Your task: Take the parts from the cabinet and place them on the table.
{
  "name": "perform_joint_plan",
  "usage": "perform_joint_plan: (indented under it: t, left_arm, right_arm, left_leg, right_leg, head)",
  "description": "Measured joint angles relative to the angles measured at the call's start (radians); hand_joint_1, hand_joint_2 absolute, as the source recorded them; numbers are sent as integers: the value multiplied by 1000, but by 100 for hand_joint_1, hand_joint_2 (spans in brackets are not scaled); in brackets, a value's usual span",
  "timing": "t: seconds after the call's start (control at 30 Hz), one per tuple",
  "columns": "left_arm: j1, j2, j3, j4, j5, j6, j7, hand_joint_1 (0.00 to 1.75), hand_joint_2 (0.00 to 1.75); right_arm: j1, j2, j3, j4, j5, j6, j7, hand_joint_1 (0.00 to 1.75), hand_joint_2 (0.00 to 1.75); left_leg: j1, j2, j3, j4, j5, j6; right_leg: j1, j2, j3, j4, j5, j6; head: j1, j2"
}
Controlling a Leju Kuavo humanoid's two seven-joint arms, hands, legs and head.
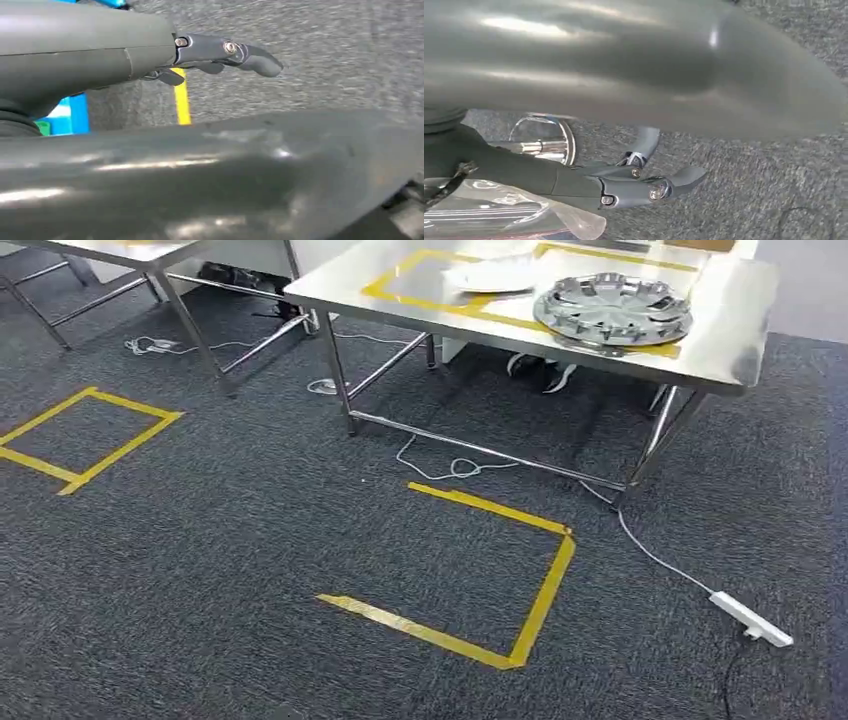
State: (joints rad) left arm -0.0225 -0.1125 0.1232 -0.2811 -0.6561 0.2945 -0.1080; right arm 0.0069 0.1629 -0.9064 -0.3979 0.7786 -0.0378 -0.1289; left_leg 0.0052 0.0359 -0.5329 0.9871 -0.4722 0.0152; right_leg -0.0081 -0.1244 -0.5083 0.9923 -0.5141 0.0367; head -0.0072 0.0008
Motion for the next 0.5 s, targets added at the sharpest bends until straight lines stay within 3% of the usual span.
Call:
perform_joint_plan:
  t: [0.03, 0.07, 0.13, 0.17, 0.2, 0.23, 0.3, 0.33, 0.37, 0.4, 0.47, 0.5]
  left_arm:
    - [0, 1, 0, 0, 1, 0, -1, 0, 0]
    - [-3, 2, 1, 0, 2, 0, -1, 0, 0]
    - [-8, -2, 0, 0, 2, -1, -2, 0, 0]
    - [-7, -3, 0, 0, 3, -1, -4, 0, 0]
    - [-4, -2, 0, 1, 3, -1, -4, 0, 0]
    - [-1, -2, 0, 2, 4, -1, -4, 0, 0]
    - [-2, -2, 1, 2, 4, 0, -4, 0, 0]
    - [-3, -4, 1, 2, 5, 0, -5, 0, 0]
    - [-6, -8, 1, 2, 8, 0, -5, 0, 0]
    - [-7, -8, 1, 2, 11, 0, -5, 0, 0]
    - [-5, -10, 1, 3, 15, -1, -6, 0, 0]
    - [-4, -8, 1, 3, 17, -1, -6, 0, 0]
  right_arm:
    - [-2, -3, 0, 2, 2, -2, -2, 0, 0]
    - [-2, -5, 1, 5, 3, -5, -5, 0, 0]
    - [2, -6, 1, 12, 6, -6, -7, 0, 0]
    - [3, -8, 1, 17, 10, -8, -9, 0, 0]
    - [2, -9, 3, 21, 11, -10, -11, 0, 0]
    - [2, -10, 5, 22, 13, -12, -13, 0, 0]
    - [1, -14, 7, 26, 18, -17, -16, 0, 0]
    - [-1, -17, 9, 28, 21, -18, -18, 0, 0]
    - [-3, -24, 11, 31, 23, -19, -18, 0, 0]
    - [-4, -25, 15, 35, 23, -21, -21, 0, 0]
    - [-5, -26, 18, 38, 26, -24, -22, 0, 0]
    - [-6, -26, 22, 40, 28, -25, -24, 0, 0]
  left_leg:
    - [1, -7, -2, -3, 4, 4]
    - [1, -18, -7, -3, 8, 10]
    - [-2, -44, -15, -3, 13, 17]
    - [-4, -56, -18, -2, 15, 19]
    - [-8, -70, -18, -2, 16, 19]
    - [-11, -84, -18, -2, 17, 20]
    - [-18, -112, -16, -2, 20, 18]
    - [-16, -123, -17, -2, 21, 18]
    - [-23, -129, -21, 3, 21, 13]
    - [-14, -142, -27, 2, 24, 6]
    - [-7, -163, -32, -2, 30, -7]
    - [-12, -171, -35, -1, 33, -13]
  right_leg:
    - [-3, 52, -13, 19, -19, 7]
    - [-5, 94, -35, 75, -59, 7]
    - [-4, 121, -113, 245, -137, 9]
    - [-3, 123, -145, 307, -154, 9]
    - [-2, 123, -156, 321, -145, 7]
    - [-2, 124, -141, 285, -111, 2]
    - [1, 143, -56, 104, -11, -15]
    - [4, 184, -17, 22, 17, -28]
    - [0, 225, -9, -5, 3, -40]
    - [5, 207, -7, -10, 7, -34]
    - [11, 191, -1, -11, 8, -39]
    - [1, 178, 8, -26, 19, -42]
  head:
    - [5, 0]
    - [5, 0]
    - [8, 0]
    - [8, 0]
    - [7, 0]
    - [7, 0]
    - [7, 0]
    - [6, 0]
    - [3, 0]
    - [6, 0]
    - [7, 0]
    - [4, 0]
